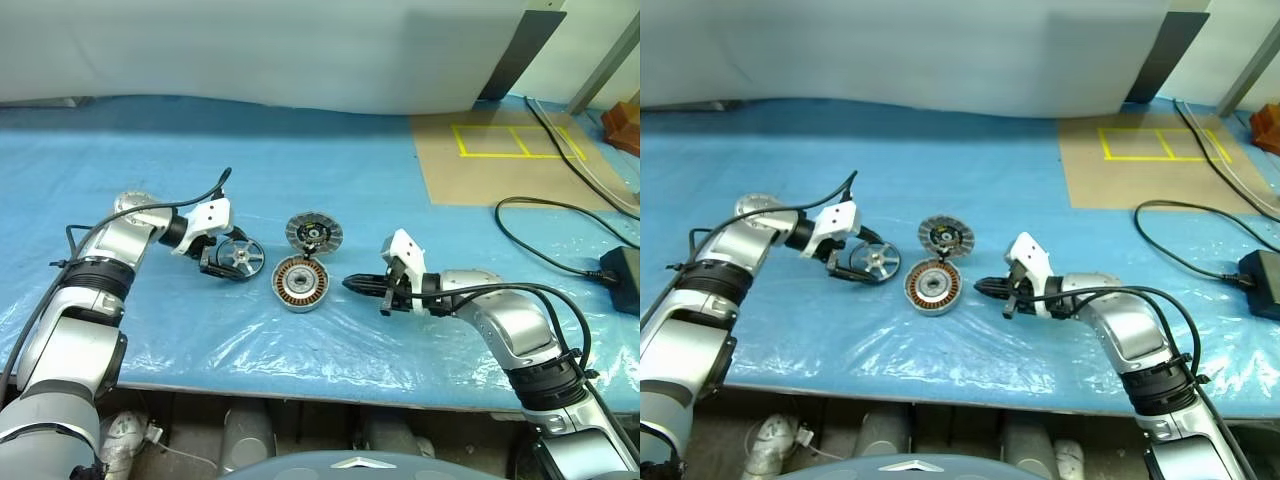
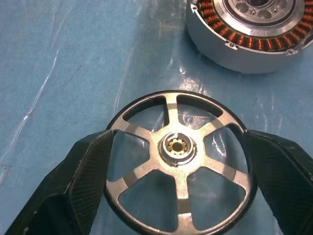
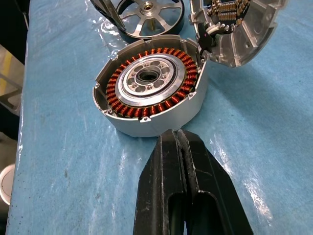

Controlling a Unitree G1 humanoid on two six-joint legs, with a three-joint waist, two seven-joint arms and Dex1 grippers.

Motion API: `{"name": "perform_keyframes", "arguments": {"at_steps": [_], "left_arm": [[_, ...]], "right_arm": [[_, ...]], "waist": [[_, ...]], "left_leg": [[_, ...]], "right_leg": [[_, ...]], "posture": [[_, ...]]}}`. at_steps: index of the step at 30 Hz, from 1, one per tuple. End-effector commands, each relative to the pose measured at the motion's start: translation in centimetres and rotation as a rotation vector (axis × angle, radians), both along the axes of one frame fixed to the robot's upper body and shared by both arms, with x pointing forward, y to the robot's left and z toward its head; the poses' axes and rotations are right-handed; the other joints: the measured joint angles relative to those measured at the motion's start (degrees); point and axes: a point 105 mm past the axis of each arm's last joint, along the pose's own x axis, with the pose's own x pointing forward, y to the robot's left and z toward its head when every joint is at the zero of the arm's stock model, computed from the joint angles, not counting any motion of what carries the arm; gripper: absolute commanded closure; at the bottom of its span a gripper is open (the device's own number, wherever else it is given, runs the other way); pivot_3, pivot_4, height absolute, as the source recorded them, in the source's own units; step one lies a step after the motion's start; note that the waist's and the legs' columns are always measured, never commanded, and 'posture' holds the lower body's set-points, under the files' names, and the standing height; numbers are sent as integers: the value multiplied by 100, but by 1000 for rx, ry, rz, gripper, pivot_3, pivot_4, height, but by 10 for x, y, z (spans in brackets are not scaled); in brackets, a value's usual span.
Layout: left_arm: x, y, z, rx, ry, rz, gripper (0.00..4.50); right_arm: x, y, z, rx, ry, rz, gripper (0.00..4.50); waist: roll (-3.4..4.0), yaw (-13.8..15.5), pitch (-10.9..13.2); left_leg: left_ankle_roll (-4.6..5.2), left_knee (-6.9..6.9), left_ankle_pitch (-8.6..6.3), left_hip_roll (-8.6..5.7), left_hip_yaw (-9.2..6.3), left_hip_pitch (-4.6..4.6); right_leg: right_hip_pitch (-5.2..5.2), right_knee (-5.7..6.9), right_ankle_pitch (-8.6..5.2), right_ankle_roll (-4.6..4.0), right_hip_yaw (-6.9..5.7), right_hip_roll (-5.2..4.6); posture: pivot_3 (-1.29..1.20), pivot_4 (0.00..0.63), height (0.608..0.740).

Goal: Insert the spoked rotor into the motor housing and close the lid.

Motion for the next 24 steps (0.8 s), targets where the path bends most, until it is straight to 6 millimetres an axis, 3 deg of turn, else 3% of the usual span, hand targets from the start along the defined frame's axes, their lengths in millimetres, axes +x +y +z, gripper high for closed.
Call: {"name": "perform_keyframes", "arguments": {"at_steps": [1,11,20,24], "left_arm": [[3,2,5,11,-14,1,0],[6,16,-14,103,-25,49,0],[4,16,-10,55,6,42,2822],[1,23,-18,104,1,33,2822]], "right_arm": [[0,0,5,6,-35,2,4473],[-1,0,0,-7,-42,-15,4473],[-3,1,-2,-24,-45,-10,4500],[-2,1,-1,-24,-50,-12,4500]], "waist": [[0,-2,0],[0,-2,0],[7,33,-4],[8,28,-4]], "left_leg": [[0,0,0,0,0,0],[0,0,0,0,0,15],[0,1,0,-5,0,24],[0,-2,0,-5,1,23]], "right_leg": [[0,0,0,0,0,0],[10,1,0,0,2,-1],[23,0,0,0,0,-9],[24,-5,0,1,1,-9]], "posture": [[0,150,740],[0,150,740],[0,150,740],[0,150,740]]}}
